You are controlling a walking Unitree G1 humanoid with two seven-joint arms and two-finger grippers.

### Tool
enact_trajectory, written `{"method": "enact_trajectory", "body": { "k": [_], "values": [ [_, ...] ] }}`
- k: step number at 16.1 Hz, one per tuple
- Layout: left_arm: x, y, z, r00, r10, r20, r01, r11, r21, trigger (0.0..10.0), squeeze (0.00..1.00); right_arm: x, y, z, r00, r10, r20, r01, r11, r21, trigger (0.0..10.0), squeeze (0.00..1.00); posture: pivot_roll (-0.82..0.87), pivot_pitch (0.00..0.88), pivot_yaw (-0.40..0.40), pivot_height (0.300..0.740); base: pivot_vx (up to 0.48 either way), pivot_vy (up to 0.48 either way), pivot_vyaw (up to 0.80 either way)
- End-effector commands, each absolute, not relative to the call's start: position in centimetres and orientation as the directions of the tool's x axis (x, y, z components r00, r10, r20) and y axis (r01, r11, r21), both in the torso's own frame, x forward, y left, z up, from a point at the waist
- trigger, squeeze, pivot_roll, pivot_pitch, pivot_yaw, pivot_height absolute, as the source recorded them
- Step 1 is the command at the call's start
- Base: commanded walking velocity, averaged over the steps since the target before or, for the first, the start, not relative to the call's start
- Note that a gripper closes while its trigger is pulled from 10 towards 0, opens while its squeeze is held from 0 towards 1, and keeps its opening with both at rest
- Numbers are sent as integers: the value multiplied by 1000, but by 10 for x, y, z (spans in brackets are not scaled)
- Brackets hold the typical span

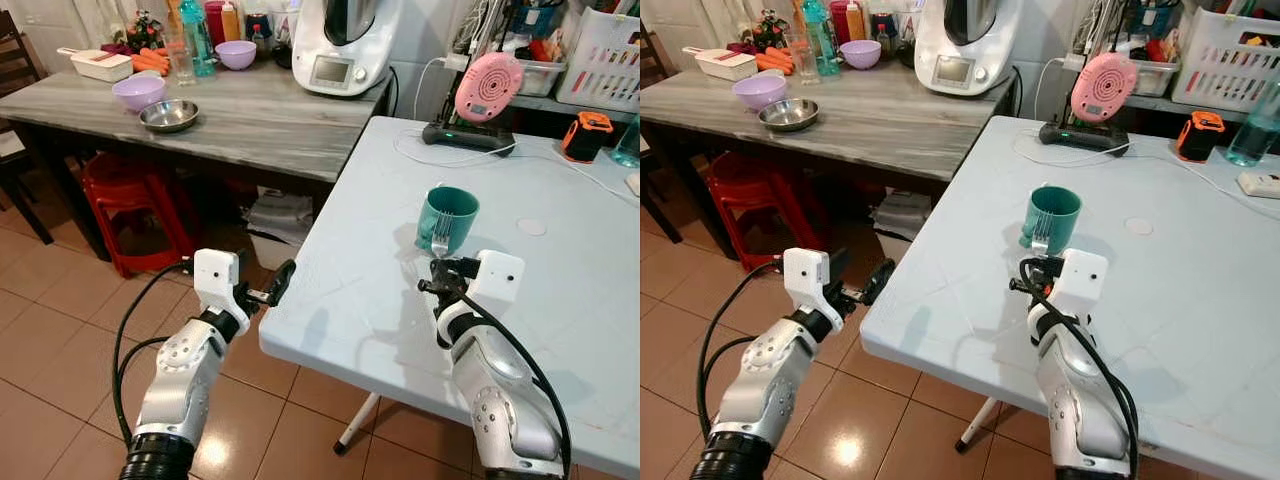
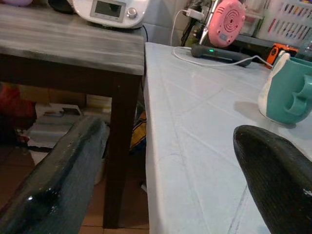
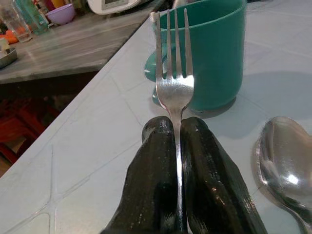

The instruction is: Setting the table

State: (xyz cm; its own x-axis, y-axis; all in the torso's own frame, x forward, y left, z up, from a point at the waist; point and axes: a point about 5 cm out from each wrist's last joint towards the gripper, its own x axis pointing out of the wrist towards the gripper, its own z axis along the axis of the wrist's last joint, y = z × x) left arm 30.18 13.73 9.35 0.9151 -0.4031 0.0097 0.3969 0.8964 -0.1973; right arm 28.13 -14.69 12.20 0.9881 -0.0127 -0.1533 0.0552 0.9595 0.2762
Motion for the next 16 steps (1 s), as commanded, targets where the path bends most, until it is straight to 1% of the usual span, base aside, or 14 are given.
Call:
{"method": "enact_trajectory", "body": {
  "k": [1,4,16],
  "values": [
    [307,136,99,917,-398,22,394,897,-201,10000,0,280,-143,127,993,-4,-122,40,954,296,10000,0,-35,0,1,740,0,319,-781],
    [308,135,100,915,-402,27,398,895,-201,10000,0,279,-140,126,994,8,-112,27,951,307,10000,0,-34,0,6,740,0,330,-679],
    [313,133,101,915,-403,27,400,895,-196,10000,0,282,-140,126,996,10,-83,15,955,297,10000,0,-28,0,5,740,0,379,0]
  ]
}}
